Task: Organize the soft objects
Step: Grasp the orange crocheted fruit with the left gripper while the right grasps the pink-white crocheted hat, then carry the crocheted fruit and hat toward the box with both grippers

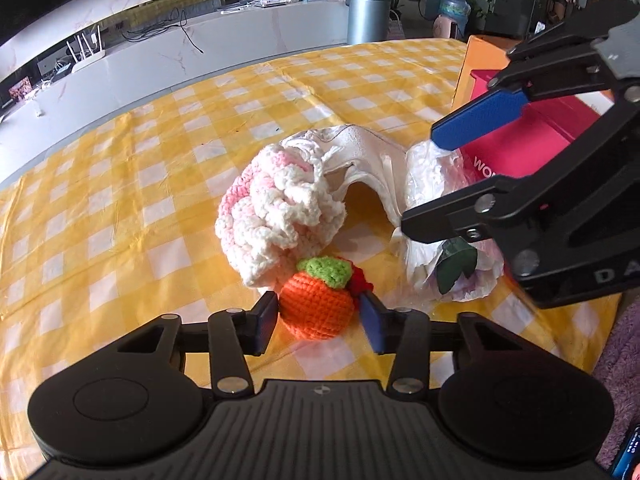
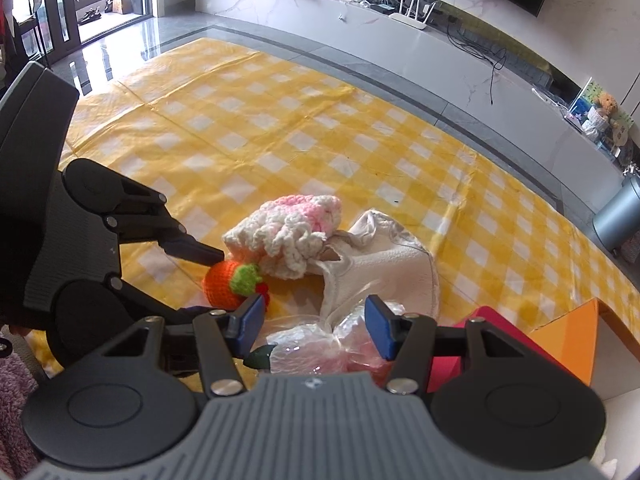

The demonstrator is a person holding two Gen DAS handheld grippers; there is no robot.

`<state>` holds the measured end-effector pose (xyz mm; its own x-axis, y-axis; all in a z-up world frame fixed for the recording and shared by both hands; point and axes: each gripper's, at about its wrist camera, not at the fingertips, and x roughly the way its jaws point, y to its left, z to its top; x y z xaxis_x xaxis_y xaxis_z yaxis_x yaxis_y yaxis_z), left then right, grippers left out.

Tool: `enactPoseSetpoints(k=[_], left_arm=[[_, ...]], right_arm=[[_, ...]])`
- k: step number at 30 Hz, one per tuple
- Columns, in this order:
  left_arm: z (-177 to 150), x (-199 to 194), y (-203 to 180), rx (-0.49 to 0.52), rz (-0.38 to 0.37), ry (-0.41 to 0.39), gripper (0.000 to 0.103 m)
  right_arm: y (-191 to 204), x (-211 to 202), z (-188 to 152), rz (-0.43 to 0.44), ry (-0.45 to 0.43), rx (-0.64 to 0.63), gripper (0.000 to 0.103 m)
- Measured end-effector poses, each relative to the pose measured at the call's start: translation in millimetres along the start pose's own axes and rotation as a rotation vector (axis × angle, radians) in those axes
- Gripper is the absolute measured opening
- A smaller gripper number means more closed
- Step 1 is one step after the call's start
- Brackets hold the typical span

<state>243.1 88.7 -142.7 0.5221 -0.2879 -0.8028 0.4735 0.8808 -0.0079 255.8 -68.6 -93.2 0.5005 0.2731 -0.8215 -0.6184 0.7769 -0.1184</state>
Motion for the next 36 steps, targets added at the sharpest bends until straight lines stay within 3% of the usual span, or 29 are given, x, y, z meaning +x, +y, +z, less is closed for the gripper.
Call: enactPoseSetpoints(k=[4, 9, 14, 17, 23, 24, 27, 30, 36], left_arm=[[-4.6, -14.2, 6.9, -0.038, 0.027, 0.006, 0.046], [-17.0, -38.7, 28.4, -0.101, 0.086, 0.03, 0.046], [-19.4, -48.4, 51.3, -0.182, 0.139, 0.031, 0.046], [-21.3, -49.1, 58.3, -0.212, 0.133, 0.029, 0.046], [-26.2, -45.8, 60.3, -0.239, 0.104, 0.025, 0.046], [-26.5, -46.1, 60.0, -0.243, 0.104, 0.022, 0.046], [-26.9, -48.0, 60.1, -0.256, 0.101, 0.018, 0.046], [-27.6, -49.3, 60.4, -0.269, 0.1, 0.02, 0.046], [-29.0, -67.8, 54.3, -0.284, 0.117, -0.001, 0.046]], right_arm=[[2.5, 5.8, 5.6, 0.017, -0.017, 0.011, 0.057], [8.1, 13.5, 17.9, 0.038, -0.055, 0.05, 0.077], [18.2, 34.9, 36.3, 0.035, -0.061, 0.098, 0.084], [21.6, 53.9, 43.5, 0.021, -0.038, 0.112, 0.084], [24.5, 76.3, 41.6, 0.005, 0.017, 0.128, 0.067], [26.1, 76.3, 40.1, 0.001, 0.013, 0.121, 0.057], [30.4, 77.5, 37.0, -0.031, 0.016, 0.092, 0.037], [30.6, 76.2, 35.1, -0.037, 0.018, 0.081, 0.028], [36.0, 43.4, 36.8, -0.017, -0.06, 0.084, 0.023]])
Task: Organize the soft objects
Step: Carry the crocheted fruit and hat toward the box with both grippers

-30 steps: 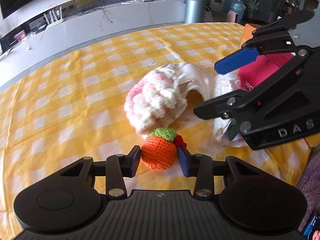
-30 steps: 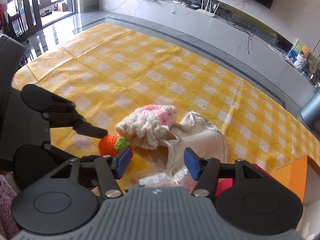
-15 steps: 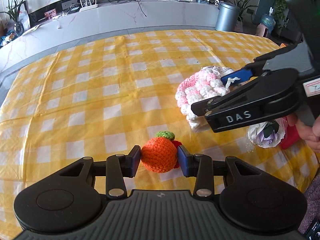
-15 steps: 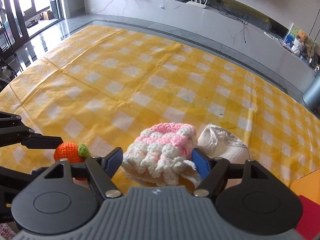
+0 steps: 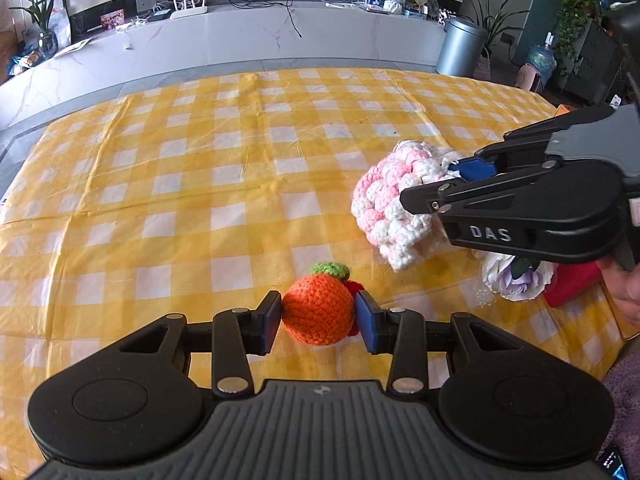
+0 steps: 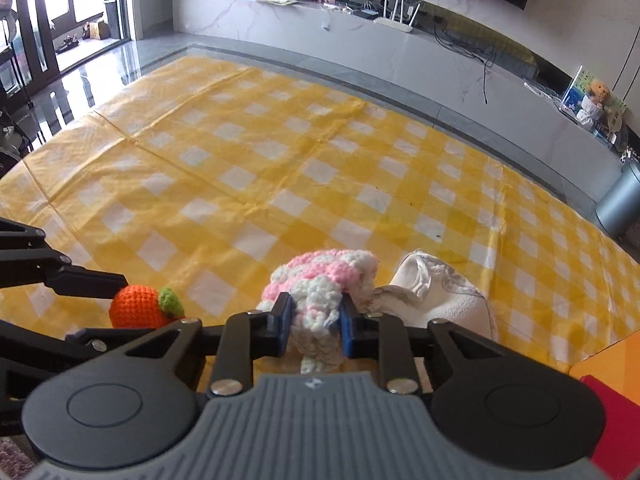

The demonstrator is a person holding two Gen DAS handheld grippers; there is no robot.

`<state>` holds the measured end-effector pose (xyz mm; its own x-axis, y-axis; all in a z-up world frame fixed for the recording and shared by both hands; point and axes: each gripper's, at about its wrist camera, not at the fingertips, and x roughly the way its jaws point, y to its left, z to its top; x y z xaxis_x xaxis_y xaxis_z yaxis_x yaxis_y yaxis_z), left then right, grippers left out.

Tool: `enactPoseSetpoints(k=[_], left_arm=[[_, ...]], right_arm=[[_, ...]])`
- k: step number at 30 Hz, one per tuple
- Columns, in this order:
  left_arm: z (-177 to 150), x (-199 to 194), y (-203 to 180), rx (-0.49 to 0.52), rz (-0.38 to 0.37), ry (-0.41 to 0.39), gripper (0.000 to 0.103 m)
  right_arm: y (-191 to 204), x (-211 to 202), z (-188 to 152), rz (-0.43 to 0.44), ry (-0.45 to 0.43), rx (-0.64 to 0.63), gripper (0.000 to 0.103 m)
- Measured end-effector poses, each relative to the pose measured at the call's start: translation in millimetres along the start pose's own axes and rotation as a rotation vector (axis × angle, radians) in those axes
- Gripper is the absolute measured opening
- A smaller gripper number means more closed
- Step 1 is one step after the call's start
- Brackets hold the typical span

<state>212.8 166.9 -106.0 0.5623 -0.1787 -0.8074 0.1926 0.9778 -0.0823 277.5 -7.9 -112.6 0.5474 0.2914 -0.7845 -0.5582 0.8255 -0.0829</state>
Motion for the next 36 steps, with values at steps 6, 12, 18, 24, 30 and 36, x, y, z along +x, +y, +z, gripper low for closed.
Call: enactPoseSetpoints(k=[6, 12, 18, 24, 30, 36], left_arm=[[-4.4, -27.9, -10.9, -0.017, 0.004, -0.023, 0.045], [-6.4, -53.2, -30.0, -0.008, 0.004, -0.034, 0.045], [-7.4, -82.2, -57.3, 0.025, -0.008, -0.072, 0.045], [-0.1, -105.3, -96.9, 0.084, -0.045, -0.117, 0.045], [11.7, -117.4, -148.2, 0.175, -0.084, -0.162, 0.045], [25.6, -117.1, -200.5, 0.249, -0.133, -0.188, 0.045]], right_arm=[[9.3, -52.2, -5.5, 0.085, -0.066, -0.034, 0.023], [2.1, -95.0, -26.7, 0.123, -0.056, 0.014, 0.023], [-11.7, -141.6, -54.7, 0.113, -0.087, 0.051, 0.023], [-41.9, -187.1, -82.9, 0.071, -0.118, 0.113, 0.023], [-79.2, -230.1, -113.7, 0.001, -0.152, 0.169, 0.023], [-116.2, -266.0, -141.1, -0.082, -0.192, 0.212, 0.023]])
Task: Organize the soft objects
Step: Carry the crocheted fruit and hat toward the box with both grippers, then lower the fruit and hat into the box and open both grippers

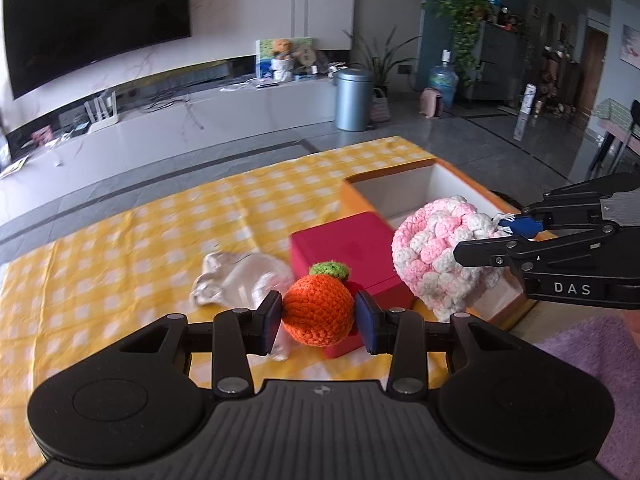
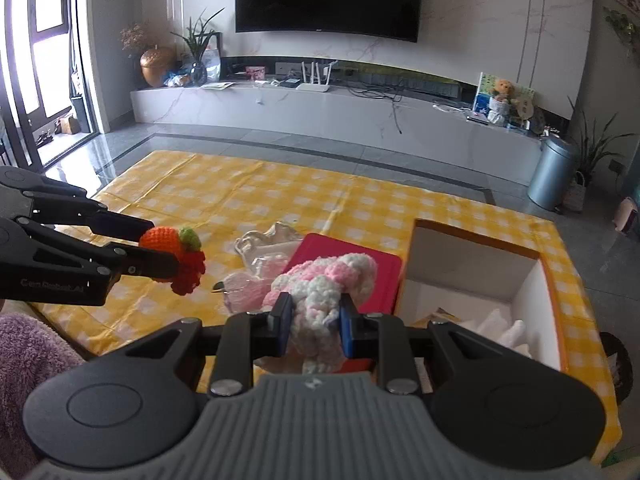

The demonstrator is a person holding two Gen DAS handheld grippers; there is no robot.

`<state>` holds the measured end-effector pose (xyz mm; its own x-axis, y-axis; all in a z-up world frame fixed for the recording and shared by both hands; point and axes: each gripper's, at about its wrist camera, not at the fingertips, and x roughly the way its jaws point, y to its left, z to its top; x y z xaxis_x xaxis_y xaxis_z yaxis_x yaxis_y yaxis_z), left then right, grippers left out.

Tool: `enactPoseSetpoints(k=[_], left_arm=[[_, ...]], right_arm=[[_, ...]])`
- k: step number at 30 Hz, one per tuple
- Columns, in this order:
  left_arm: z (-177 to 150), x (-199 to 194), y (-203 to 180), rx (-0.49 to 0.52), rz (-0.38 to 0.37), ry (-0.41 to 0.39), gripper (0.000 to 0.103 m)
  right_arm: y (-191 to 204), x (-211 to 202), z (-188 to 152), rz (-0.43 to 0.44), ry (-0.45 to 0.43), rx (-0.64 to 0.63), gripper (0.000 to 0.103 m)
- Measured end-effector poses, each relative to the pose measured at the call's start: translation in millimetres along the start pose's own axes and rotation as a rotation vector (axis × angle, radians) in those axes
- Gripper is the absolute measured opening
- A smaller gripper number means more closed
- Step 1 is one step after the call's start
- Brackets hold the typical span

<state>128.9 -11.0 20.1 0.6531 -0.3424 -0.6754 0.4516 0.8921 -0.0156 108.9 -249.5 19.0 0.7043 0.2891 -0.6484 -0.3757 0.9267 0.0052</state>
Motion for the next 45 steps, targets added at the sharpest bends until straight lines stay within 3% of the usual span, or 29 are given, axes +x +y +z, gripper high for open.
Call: enactPoseSetpoints(k=[9, 17, 22, 29, 45], left_arm=[[37.6, 39.8, -66.5, 0.115, -0.077, -0.009, 0.045], [71.0, 92.5, -101.2, 0.232, -0.116, 0.0, 0.045], [79.0, 130.2, -117.9, 0.353, -0.118, 0.034, 0.045], [75.0, 180.1, -124.2, 0.501, -0.066, 0.071, 0.045], [65.2, 255.0, -112.0, 0.567, -0.092, 0.168, 0.045]], right_arm=[[-62.3, -24.8, -12.9, -0.088, -0.038, 0.041, 0.023], [-117.4, -13.2, -10.1, -0.13, -0.042, 0.078, 0.023], [-137.6, 12.9, -8.3, -0.118, -0.02, 0.065, 0.023], [-158.8, 61.8, -2.0, -0.138, 0.007, 0.025, 0.024], [-181.1, 161.3, -4.4, -0.14, 0.135, 0.03, 0.025]])
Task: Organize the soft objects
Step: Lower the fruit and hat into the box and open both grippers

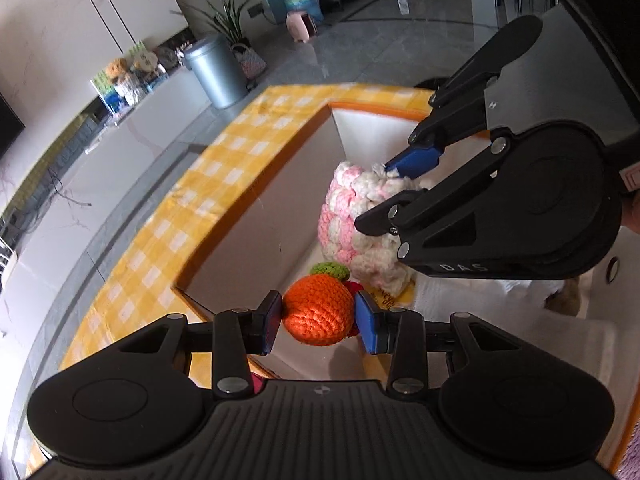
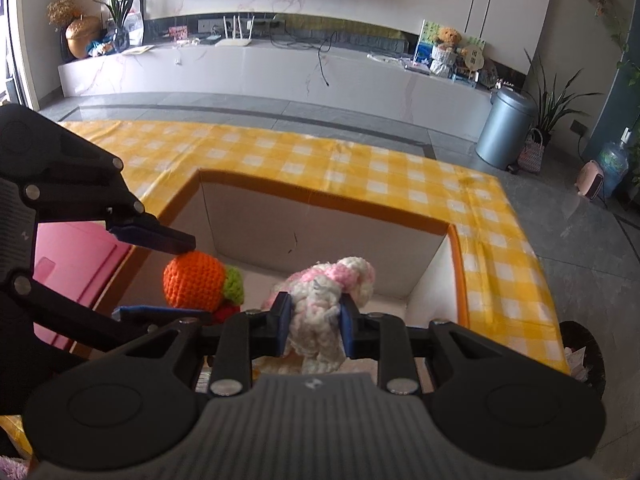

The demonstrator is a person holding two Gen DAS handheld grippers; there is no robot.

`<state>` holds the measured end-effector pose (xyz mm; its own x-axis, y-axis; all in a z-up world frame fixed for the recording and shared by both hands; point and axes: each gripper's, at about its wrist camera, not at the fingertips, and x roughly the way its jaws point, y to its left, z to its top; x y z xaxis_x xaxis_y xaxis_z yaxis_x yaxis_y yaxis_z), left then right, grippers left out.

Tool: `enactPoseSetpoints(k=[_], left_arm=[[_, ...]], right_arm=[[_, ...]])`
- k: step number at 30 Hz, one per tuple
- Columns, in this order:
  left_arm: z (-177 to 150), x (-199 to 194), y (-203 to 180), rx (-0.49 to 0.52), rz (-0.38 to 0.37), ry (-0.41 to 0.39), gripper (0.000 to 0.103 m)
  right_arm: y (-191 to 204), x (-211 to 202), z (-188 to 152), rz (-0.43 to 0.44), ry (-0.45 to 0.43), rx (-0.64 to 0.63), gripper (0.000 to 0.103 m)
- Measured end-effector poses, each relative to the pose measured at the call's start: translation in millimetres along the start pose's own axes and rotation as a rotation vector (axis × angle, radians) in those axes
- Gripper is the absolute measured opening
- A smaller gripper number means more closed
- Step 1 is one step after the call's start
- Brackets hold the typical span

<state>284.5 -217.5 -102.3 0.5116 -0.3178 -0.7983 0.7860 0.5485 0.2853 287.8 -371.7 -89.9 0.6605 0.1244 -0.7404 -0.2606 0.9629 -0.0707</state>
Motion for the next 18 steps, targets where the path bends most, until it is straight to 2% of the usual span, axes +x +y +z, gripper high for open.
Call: enactPoseSetpoints(k=[5, 10, 12, 14, 16, 18], left_arm=[[-4.5, 6.0, -2.2, 0.003, -0.003, 0.02, 0.045], [-5.0, 1.4, 2.7, -0.045, -0.014, 0.03, 0.047], [-6.2, -3.3, 1.5, -0.044, -0.012, 0.017, 0.05], [-6.6, -8.2, 0.6, -0.039, -0.009, 0.004, 0.058], [-7.0, -15.2, -0.1, -0.038, -0.006, -0.013, 0.06], [-7.1, -23.6, 0.1, -0.041, -0.004, -0.029, 0.062]], right_arm=[[1.8, 12.1, -1.6, -0.009, 0.024, -0.002, 0.028], [5.8, 11.0, 0.2, -0.02, 0.03, -0.014, 0.033], [5.5, 8.7, 2.3, -0.029, 0.028, -0.018, 0.038], [6.9, 3.9, 3.8, -0.04, 0.02, -0.025, 0.039], [7.9, -1.4, 5.4, -0.06, 0.012, -0.03, 0.042], [8.2, -7.6, 6.9, -0.072, 0.005, -0.025, 0.052]])
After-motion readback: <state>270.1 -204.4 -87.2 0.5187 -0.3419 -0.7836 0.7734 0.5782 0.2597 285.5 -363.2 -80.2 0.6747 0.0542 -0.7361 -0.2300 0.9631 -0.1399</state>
